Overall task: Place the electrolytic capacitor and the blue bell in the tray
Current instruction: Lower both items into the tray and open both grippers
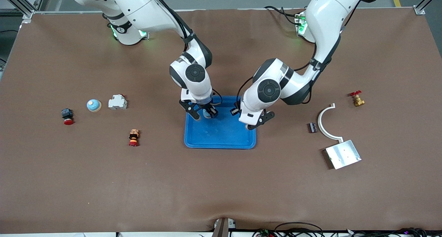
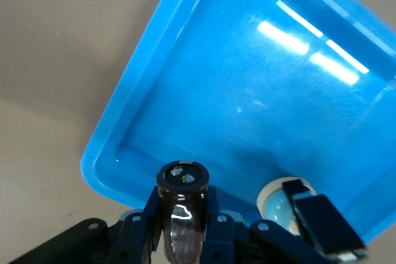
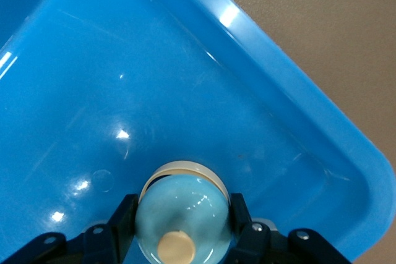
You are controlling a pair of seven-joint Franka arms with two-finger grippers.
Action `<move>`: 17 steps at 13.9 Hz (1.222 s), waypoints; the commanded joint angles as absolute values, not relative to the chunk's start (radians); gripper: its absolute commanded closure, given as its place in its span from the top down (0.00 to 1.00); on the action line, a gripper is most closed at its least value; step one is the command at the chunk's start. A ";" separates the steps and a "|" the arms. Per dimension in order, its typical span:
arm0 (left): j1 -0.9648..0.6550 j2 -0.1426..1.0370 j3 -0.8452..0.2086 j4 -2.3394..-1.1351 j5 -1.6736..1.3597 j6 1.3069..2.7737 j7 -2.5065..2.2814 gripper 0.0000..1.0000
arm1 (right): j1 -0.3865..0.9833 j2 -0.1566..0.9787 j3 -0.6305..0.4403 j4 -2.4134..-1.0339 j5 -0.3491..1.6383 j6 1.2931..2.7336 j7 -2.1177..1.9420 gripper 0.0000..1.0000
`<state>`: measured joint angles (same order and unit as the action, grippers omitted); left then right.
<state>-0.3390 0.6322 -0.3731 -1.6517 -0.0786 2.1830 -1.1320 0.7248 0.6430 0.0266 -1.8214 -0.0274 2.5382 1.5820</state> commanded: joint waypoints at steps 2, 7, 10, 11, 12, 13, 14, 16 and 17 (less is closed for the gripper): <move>-0.351 0.678 -0.365 -1.641 -0.035 2.198 -1.149 0.00 | 0.741 0.676 0.009 -1.775 -0.063 2.534 1.611 1.00; -0.351 0.729 -0.359 -1.640 0.009 2.227 -1.149 0.00 | 0.733 0.669 0.011 -1.755 -0.069 2.522 1.605 1.00; -0.351 0.742 -0.357 -1.640 0.021 2.227 -1.149 0.00 | 0.727 0.666 0.011 -1.741 -0.075 2.519 1.597 1.00; -0.351 0.747 -0.357 -1.638 0.021 2.227 -1.149 0.00 | 0.726 0.664 0.009 -1.735 -0.087 2.516 1.595 1.00; -0.353 0.749 -0.357 -1.638 0.025 2.227 -1.149 0.00 | 0.724 0.663 0.009 -1.723 -0.095 2.493 1.594 1.00; -0.353 0.750 -0.356 -1.638 0.025 2.227 -1.149 0.00 | 0.718 0.663 0.011 -1.704 -0.107 2.452 1.586 1.00; -0.353 0.753 -0.356 -1.640 0.026 2.227 -1.149 0.00 | 0.712 0.663 0.011 -1.685 -0.109 2.406 1.560 1.00; -0.354 0.758 -0.356 -1.640 0.029 2.227 -1.149 0.00 | 0.701 0.650 0.011 -1.660 -0.109 2.327 1.517 1.00; -0.359 0.759 -0.356 -1.641 0.029 2.227 -1.150 0.00 | 0.698 0.643 0.011 -1.646 -0.109 2.298 1.508 1.00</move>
<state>-0.3424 0.7514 -0.3629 -1.6511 0.0074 2.2221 -1.1321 0.7159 0.6589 0.0025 -1.6763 -0.0835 2.3606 1.5346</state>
